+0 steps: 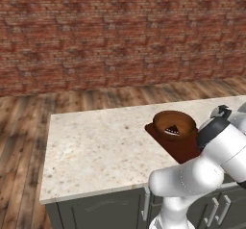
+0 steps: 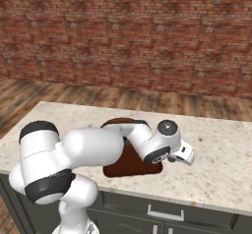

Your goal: Place the bowl with cake and the cupcake onto the tray.

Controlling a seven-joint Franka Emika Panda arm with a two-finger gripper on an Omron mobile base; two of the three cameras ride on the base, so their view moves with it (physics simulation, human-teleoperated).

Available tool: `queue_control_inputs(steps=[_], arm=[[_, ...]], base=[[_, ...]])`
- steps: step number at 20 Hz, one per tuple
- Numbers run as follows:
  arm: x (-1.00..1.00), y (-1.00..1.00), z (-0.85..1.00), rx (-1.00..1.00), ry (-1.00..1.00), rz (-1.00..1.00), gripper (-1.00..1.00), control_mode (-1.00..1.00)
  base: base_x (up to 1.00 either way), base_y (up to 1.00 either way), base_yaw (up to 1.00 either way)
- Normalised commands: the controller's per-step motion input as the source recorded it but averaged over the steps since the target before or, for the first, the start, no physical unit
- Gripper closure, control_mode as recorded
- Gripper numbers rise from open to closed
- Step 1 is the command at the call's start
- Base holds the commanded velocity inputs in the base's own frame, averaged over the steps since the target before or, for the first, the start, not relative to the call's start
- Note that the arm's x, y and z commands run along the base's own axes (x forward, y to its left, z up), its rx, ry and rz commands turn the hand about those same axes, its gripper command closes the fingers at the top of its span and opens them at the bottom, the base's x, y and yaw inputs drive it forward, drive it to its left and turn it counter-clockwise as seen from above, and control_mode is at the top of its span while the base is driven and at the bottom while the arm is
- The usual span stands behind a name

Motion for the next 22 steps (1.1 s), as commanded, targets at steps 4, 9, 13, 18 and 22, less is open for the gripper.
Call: queue_control_inputs(steps=[4, 9, 13, 18, 22], arm=[[-0.11, 0.61, 0.04, 0.0, 0.0, 0.0, 1.0, -1.0], [-0.06, 0.73, 0.0, 0.0, 0.0, 0.0, 1.0, -1.0], [0.0, 0.62, -0.08, 0.0, -0.01, 0.0, 1.0, -1.0], [0.03, 0.18, -0.26, 0.0, -0.07, 0.0, 1.0, -1.0], [0.07, 0.07, -0.24, 0.01, -0.08, 0.0, 1.0, -1.0]], base=[[0.0, 0.0, 0.0], [0.0, 0.0, 0.0], [0.0, 0.0, 0.0], [0.0, 0.0, 0.0], [0.0, 0.0, 0.0]])
